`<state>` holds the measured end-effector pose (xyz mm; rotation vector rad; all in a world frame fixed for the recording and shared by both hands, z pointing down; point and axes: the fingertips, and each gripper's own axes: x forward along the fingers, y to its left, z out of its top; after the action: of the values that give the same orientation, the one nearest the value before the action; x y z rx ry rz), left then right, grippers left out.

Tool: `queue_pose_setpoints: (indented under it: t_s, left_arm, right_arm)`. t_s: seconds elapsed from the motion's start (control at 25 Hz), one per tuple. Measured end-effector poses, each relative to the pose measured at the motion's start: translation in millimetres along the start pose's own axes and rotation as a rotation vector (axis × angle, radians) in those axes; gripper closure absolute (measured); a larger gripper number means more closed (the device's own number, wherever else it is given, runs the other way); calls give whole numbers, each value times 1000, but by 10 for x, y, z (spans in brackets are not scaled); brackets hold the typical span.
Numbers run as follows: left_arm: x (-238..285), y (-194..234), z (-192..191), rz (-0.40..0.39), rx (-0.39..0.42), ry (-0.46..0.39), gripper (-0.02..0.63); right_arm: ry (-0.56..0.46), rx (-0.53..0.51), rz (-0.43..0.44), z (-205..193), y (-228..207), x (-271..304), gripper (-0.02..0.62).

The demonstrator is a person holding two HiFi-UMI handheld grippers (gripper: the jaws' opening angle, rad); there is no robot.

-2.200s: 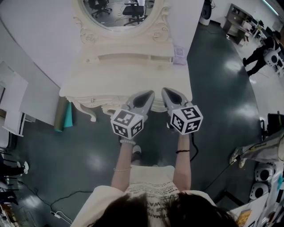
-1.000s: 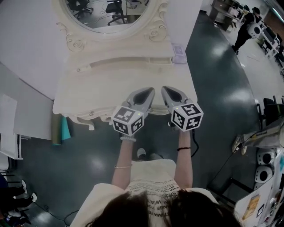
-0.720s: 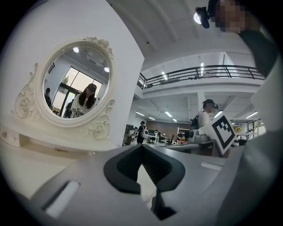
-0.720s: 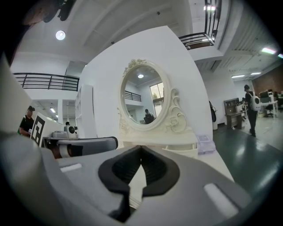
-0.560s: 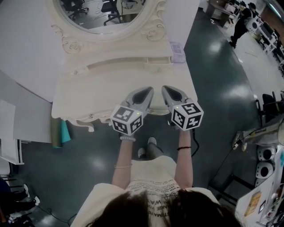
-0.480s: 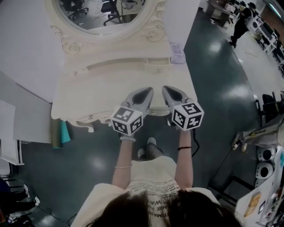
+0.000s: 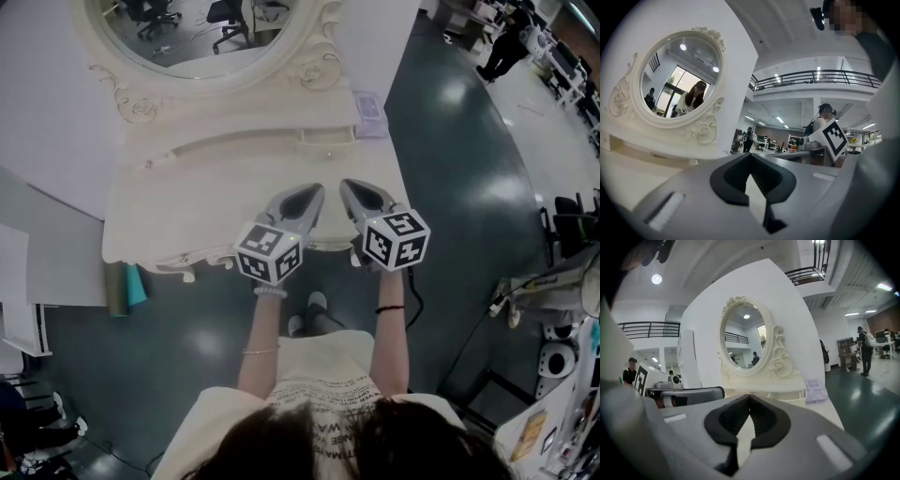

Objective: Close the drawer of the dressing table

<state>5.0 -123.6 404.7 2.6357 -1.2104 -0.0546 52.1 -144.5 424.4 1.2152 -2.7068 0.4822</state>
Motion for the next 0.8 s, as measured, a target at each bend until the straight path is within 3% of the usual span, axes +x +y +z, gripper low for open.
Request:
queue_pose_setpoints:
  t_s: [0.4, 0.8]
  left_arm:
    - [322, 192, -74, 22, -12, 27, 604]
    - [357, 440, -240, 56, -46, 68, 604]
  right_arm:
    - [33, 26, 37, 12, -291, 286, 592]
    - [78, 75, 21, -135, -397, 513, 592]
